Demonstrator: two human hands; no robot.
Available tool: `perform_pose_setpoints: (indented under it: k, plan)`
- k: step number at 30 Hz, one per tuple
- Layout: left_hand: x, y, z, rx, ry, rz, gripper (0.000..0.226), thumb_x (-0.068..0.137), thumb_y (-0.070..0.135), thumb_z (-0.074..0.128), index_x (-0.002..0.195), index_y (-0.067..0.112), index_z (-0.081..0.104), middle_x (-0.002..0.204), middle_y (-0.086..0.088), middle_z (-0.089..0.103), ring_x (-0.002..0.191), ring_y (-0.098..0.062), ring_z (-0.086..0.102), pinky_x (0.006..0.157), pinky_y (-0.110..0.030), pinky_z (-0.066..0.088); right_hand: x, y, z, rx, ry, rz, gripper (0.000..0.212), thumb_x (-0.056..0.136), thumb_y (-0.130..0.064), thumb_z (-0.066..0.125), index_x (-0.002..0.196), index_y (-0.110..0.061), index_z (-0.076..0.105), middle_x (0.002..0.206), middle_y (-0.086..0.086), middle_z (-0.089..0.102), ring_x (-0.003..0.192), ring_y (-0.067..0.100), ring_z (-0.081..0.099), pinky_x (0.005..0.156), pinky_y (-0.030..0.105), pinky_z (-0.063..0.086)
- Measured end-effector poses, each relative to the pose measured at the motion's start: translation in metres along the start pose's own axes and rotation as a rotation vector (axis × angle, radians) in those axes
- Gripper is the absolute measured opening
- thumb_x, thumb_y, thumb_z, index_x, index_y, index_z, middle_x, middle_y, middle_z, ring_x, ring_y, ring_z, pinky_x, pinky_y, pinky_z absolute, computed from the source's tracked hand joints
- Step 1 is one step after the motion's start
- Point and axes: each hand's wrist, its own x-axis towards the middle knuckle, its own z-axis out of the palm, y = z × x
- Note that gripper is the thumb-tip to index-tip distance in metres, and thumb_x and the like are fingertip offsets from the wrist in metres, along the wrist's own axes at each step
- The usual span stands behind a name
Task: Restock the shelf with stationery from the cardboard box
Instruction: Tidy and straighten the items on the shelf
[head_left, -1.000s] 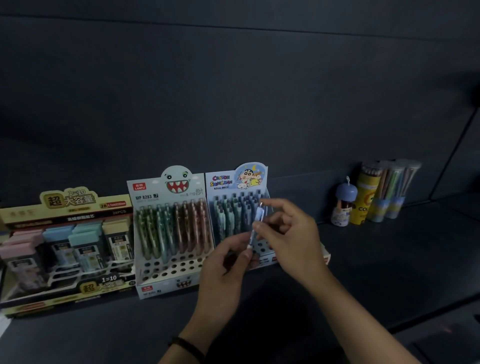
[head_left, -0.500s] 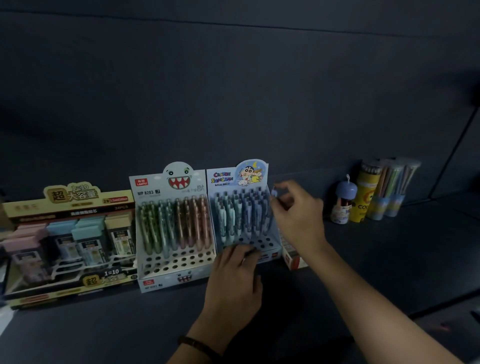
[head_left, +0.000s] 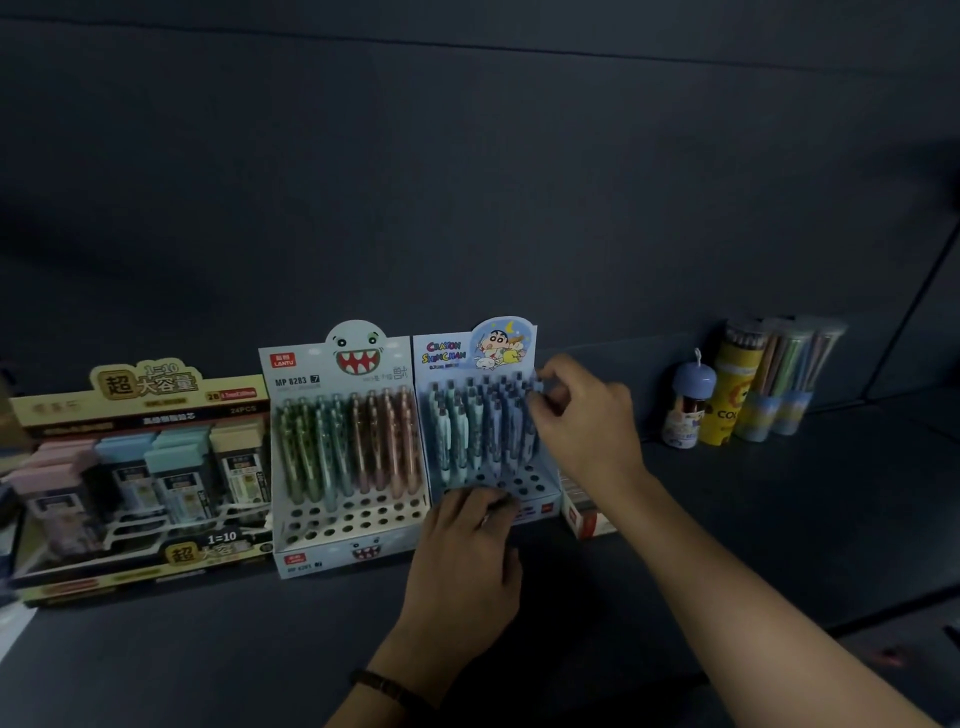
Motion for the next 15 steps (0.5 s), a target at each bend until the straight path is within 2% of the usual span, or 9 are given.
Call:
perform_pose_setpoints:
  k: [5,8,10,12,15]
  plan:
    - [0.000,0.000,0.001,0.004,0.000,-0.010,0.052,0.099,0.036,0.051,0.150,0.027,0.053,0.147,0.012,0.045,0.139,-0.016,0.037,0.118,-0.037,0.037,0.001,0.001,-0.006,0.009,-0.023,0.001,0.015,0.093,-0.021,0.072,0.095,-0.029,0.059,0.060,-0.015,0.054,0.055,0.000,0.055,0.057,0.012,0.033]
    - [0.000,-0.001,0.001,-0.003,0.013,-0.010,0.050,0.098,0.035,0.054,0.147,0.027,0.056,0.145,0.012,0.047,0.137,-0.016,0.040,0.116,-0.037,0.039,0.003,0.003,-0.003,-0.024,-0.083,0.003,0.018,0.092,-0.020,0.071,0.092,-0.030,0.056,0.064,-0.013,0.059,0.060,0.009,0.059,0.060,0.025,0.046]
    - [-0.001,-0.002,0.001,-0.010,0.018,-0.004,0.050,0.097,0.035,0.054,0.146,0.026,0.057,0.143,0.012,0.048,0.135,-0.016,0.041,0.115,-0.037,0.040,-0.001,0.005,-0.001,-0.050,-0.182,0.024,0.010,0.093,-0.020,0.069,0.100,-0.026,0.065,0.076,-0.009,0.069,0.073,0.020,0.067,0.069,0.036,0.057]
    - [-0.001,-0.003,0.002,-0.012,0.016,0.007,0.050,0.096,0.035,0.054,0.146,0.026,0.057,0.143,0.012,0.048,0.134,-0.016,0.041,0.115,-0.037,0.041,-0.006,0.007,0.000,-0.067,-0.232,0.054,0.017,0.095,-0.026,0.067,0.112,-0.029,0.067,0.088,-0.003,0.075,0.082,0.023,0.071,0.074,0.043,0.061]
    - [-0.001,-0.004,0.001,-0.032,0.021,0.012,0.050,0.095,0.034,0.056,0.145,0.027,0.058,0.142,0.013,0.049,0.134,-0.015,0.042,0.115,-0.037,0.042,-0.007,0.008,-0.005,-0.074,-0.251,0.094,0.029,0.098,-0.034,0.066,0.127,-0.033,0.067,0.104,0.000,0.077,0.099,0.025,0.073,0.083,0.044,0.062]
